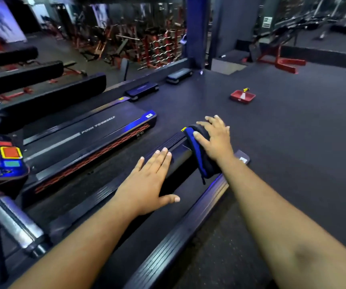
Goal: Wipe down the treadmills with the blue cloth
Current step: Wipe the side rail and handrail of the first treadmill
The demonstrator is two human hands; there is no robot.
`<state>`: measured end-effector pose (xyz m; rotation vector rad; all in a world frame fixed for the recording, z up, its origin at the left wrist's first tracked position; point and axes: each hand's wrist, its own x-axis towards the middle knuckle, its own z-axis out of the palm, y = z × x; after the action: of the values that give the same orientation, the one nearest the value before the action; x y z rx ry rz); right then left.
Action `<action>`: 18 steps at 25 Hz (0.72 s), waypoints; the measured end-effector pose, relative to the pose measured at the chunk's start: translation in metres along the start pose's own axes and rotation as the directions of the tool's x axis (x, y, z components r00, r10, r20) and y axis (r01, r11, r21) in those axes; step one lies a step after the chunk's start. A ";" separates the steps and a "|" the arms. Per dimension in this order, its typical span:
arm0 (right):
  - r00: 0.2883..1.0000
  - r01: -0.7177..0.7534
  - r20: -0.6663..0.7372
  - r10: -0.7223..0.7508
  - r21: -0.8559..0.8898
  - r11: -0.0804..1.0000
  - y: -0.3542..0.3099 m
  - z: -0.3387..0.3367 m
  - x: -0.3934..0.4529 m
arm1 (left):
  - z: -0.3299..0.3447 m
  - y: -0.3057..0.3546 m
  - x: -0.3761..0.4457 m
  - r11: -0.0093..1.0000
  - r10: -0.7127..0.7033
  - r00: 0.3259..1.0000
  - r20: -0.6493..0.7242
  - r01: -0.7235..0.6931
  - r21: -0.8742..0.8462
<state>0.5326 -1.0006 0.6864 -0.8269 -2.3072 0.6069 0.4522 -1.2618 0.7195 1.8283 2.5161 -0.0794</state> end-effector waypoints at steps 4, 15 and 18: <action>0.989 0.126 -0.085 -0.118 0.089 0.988 -0.044 0.041 -0.066 | 0.005 -0.002 0.004 0.999 -0.006 1.000 -0.020 0.005 -0.034; 0.987 0.151 0.041 -0.154 0.071 0.986 -0.065 0.039 -0.088 | 0.003 -0.003 0.002 0.989 -0.042 0.996 -0.073 0.031 -0.143; 0.995 0.094 0.033 -0.095 0.009 0.995 -0.035 0.024 -0.036 | 0.004 -0.004 0.005 0.996 -0.030 0.999 -0.043 0.027 -0.080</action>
<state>0.5249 -1.0542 0.6761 -0.7046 -2.3586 0.5910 0.4468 -1.2586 0.7149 1.7844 2.5354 0.0604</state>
